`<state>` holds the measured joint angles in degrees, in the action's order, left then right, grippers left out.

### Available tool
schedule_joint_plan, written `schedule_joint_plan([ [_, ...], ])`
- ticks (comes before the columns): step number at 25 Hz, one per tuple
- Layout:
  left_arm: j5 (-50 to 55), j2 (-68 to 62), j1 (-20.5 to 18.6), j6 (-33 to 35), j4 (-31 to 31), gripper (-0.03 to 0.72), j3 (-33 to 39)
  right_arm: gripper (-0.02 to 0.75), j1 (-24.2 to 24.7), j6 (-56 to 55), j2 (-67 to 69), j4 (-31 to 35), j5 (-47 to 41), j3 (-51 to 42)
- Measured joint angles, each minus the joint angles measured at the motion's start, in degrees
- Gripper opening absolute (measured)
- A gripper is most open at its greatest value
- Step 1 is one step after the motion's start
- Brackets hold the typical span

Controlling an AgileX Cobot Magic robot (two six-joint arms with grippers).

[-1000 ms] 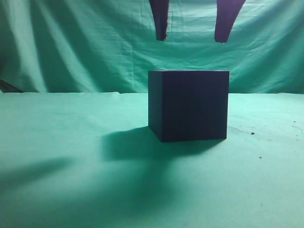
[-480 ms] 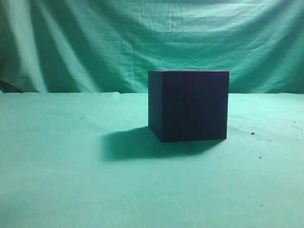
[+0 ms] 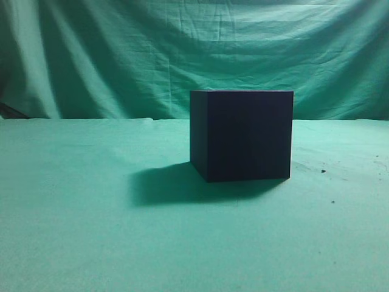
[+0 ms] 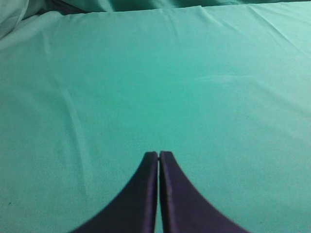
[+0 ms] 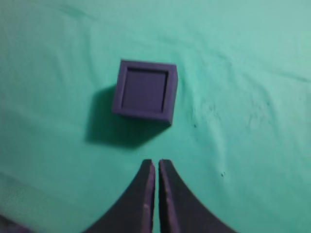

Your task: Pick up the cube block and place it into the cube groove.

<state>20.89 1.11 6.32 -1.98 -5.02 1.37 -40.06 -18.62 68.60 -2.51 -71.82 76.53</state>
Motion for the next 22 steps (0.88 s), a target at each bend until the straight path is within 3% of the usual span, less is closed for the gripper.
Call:
schedule_joint_plan([
  [5,0.0,0.0,0.0,0.0,0.0,0.0,0.0,0.0,0.0,1.62,-10.41,-0.04,1.35,-10.58],
  [12,0.0,0.0,0.0,0.0,0.0,0.0,0.0,0.0,0.0,8.53,-25.43,3.8,12.63,-23.78],
  [17,0.0,0.0,0.0,0.0,0.0,0.0,0.0,0.0,0.0,12.23,-34.49,10.72,13.23,-26.6],
  [22,0.0,0.0,0.0,0.0,0.0,0.0,0.0,0.0,0.0,17.06,-38.64,10.08,12.4,-26.73],
])
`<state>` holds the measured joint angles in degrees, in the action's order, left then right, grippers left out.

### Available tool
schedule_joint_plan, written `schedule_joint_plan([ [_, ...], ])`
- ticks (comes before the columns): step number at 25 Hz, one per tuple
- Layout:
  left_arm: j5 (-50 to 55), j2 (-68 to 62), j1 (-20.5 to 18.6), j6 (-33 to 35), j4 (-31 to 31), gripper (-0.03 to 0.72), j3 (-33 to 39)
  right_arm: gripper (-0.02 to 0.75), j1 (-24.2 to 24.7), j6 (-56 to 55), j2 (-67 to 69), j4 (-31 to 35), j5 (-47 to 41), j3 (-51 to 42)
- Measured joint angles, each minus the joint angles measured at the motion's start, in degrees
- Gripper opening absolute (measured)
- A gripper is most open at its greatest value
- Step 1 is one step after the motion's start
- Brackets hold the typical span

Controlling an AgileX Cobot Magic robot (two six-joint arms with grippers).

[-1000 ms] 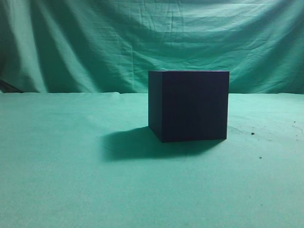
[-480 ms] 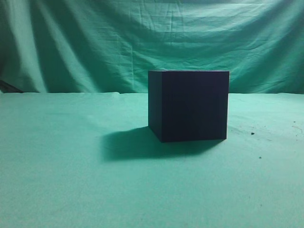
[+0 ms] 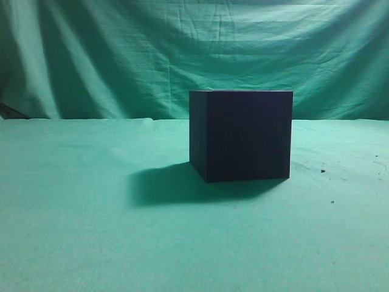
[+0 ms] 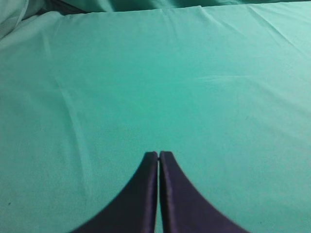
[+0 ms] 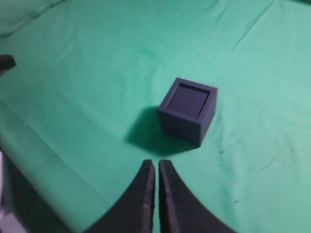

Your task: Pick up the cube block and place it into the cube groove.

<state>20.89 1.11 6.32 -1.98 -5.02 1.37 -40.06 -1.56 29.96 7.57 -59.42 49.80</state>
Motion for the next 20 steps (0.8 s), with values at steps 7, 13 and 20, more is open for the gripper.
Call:
schedule_joint_plan([
  [7,0.0,0.0,0.0,0.0,0.0,0.0,0.0,0.0,1.61,4.71,-3.05,-7.24,4.81,-3.02],
  [13,0.0,0.0,0.0,0.0,0.0,0.0,0.0,0.0,13.55,4.93,-14.91,-7.59,22.87,-16.91],
  [20,0.0,0.0,0.0,0.0,0.0,0.0,0.0,0.0,29.36,5.04,-27.89,-6.72,34.08,-35.99],
])
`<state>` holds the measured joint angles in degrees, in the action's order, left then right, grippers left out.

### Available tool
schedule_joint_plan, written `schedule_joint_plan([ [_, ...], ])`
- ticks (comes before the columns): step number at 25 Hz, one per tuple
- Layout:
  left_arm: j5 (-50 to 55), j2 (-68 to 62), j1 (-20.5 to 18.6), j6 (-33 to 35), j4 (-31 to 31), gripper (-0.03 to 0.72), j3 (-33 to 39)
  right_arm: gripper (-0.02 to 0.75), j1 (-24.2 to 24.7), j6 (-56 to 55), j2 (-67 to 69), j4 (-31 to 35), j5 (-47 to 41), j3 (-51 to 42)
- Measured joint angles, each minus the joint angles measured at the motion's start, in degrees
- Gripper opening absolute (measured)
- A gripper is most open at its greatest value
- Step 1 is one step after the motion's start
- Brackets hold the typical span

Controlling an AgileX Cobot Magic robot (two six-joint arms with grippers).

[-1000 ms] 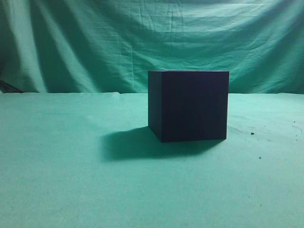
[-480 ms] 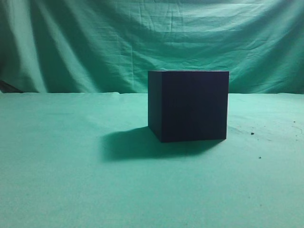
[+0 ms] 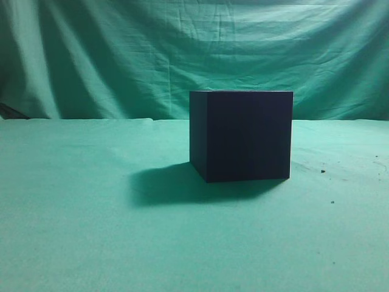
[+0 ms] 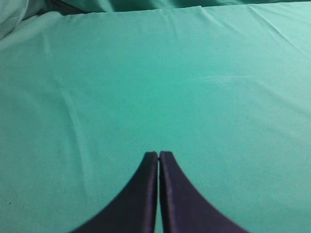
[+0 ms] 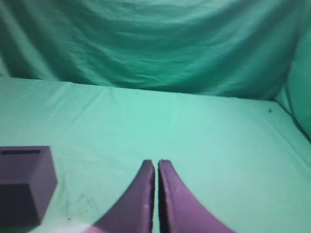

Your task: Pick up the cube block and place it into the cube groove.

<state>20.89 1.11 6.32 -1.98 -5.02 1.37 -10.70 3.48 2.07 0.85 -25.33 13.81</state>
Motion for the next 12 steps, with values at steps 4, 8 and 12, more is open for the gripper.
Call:
schedule_joint_plan([
  [4,0.0,0.0,0.0,0.0,0.0,0.0,0.0,0.0,5.16,0.0,-2.65,1.77,3.13,-8.45],
  [8,0.0,0.0,0.0,0.0,0.0,0.0,0.0,0.0,7.7,0.0,-2.65,3.15,4.86,-14.36],
  [12,0.0,0.0,0.0,0.0,0.0,0.0,0.0,0.046,7.69,0.1,-2.65,3.3,3.4,-15.28],
])
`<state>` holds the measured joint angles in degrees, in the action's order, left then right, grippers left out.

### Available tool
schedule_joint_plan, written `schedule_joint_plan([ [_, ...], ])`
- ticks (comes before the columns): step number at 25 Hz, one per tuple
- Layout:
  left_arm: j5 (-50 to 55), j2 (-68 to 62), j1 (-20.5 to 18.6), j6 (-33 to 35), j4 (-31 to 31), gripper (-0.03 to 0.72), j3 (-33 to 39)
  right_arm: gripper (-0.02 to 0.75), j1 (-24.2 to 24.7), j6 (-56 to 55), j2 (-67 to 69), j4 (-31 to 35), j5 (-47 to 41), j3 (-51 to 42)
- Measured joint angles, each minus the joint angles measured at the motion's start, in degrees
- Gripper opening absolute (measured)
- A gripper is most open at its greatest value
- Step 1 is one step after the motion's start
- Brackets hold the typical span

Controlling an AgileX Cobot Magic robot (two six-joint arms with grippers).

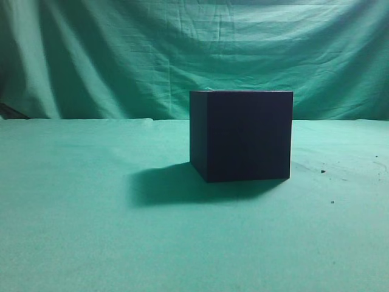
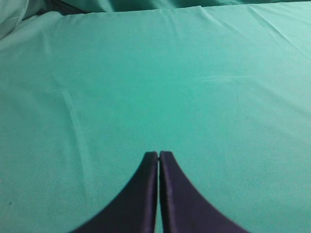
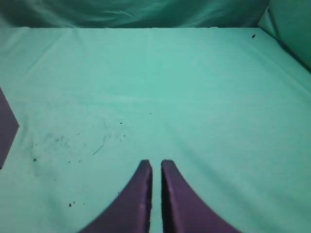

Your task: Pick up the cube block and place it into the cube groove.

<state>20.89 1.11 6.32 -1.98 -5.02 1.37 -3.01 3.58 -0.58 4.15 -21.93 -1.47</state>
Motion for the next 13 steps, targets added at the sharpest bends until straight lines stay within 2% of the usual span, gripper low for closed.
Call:
schedule_joint_plan([
  [13,0.0,0.0,0.0,0.0,0.0,0.0,0.0,0.046,0.0,0.52,0.0,0.09,-0.66,-0.05],
])
